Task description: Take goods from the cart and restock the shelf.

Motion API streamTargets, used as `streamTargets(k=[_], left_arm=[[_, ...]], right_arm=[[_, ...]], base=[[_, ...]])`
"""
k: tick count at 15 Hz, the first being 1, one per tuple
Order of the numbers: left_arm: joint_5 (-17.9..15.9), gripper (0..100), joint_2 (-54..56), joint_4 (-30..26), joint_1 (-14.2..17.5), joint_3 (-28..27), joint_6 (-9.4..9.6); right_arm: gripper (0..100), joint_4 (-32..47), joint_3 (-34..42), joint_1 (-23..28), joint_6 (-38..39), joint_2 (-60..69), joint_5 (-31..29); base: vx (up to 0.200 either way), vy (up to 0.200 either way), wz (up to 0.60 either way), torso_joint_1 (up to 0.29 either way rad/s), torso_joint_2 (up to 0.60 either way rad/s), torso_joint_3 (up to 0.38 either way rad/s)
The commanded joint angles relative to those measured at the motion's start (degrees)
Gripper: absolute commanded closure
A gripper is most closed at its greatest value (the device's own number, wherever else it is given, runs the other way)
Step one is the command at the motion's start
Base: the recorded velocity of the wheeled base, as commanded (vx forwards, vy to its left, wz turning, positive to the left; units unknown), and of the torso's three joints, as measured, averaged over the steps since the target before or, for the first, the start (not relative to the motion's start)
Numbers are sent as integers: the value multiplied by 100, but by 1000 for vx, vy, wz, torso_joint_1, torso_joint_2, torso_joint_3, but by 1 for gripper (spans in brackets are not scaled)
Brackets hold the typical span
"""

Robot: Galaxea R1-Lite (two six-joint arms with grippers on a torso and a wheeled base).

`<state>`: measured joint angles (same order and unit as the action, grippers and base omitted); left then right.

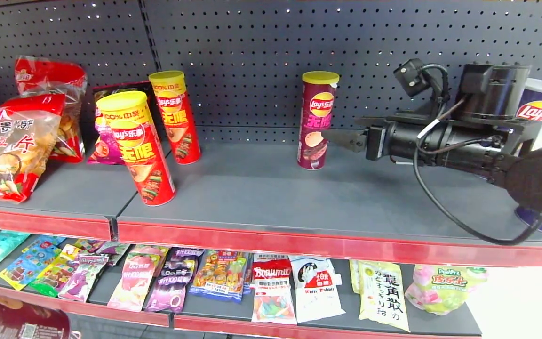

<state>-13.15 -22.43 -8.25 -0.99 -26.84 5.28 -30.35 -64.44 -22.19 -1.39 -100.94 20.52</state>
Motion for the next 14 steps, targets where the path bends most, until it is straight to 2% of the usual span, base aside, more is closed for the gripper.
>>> streamTargets(k=[1, 9, 14], left_arm=[[23, 100, -33, 8, 2, -49, -1], [23, 100, -42, -1, 2, -23, -1], [23, 100, -42, -1, 2, 4, -1]], right_arm=[[0, -32, -403, 144, -2, -602, 23], [0, -23, -1449, 171, -2, -1306, 23], [0, -14, -1730, 162, -2, -1560, 40]], base=[[0, 0, 0, 0, 0, 0], [0, 0, 0, 0, 0, 0], [0, 0, 0, 0, 0, 0]])
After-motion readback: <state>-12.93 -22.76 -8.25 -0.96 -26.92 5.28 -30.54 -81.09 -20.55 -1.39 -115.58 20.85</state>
